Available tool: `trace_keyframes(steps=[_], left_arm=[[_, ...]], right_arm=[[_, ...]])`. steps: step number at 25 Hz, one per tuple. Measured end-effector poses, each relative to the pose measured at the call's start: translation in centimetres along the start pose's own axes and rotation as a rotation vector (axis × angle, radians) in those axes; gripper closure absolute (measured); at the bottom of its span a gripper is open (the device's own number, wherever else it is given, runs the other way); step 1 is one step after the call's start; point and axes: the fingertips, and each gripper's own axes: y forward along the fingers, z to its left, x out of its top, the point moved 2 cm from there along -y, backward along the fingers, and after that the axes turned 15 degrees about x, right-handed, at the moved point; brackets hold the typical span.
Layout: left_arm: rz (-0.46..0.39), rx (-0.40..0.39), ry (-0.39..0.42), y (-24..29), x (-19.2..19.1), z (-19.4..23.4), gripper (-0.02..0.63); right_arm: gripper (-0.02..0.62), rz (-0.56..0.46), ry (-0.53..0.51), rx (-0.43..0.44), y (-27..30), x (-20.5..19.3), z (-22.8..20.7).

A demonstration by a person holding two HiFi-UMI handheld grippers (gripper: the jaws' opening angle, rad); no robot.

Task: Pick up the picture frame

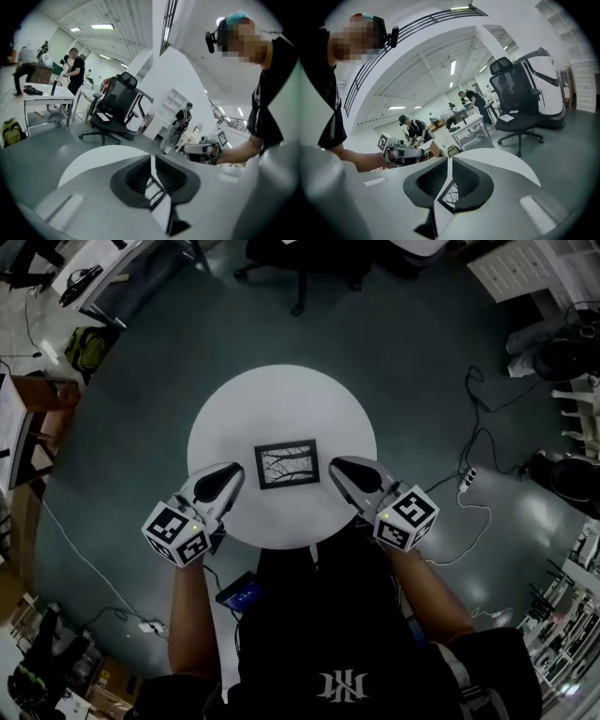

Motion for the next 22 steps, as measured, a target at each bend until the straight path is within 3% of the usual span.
trace_keyframes(steps=[6, 11, 22], left_arm=[[0.097, 0.089, -0.046, 3.2, -6.4, 3.0, 0.551], [0.166, 0.128, -0.082, 4.9, -10.4, 4.0, 0.525], [0.27, 0.14, -0.084, 7.8, -14.7, 4.8, 0.492]], right_arm=[[0.525, 0.07, 0.02, 0.022, 3.0, -5.3, -4.1], [0.501, 0.098, 0.069, -0.012, 3.7, -8.5, -6.9], [0.491, 0.151, 0.152, -0.099, 5.3, -14.6, -10.6]])
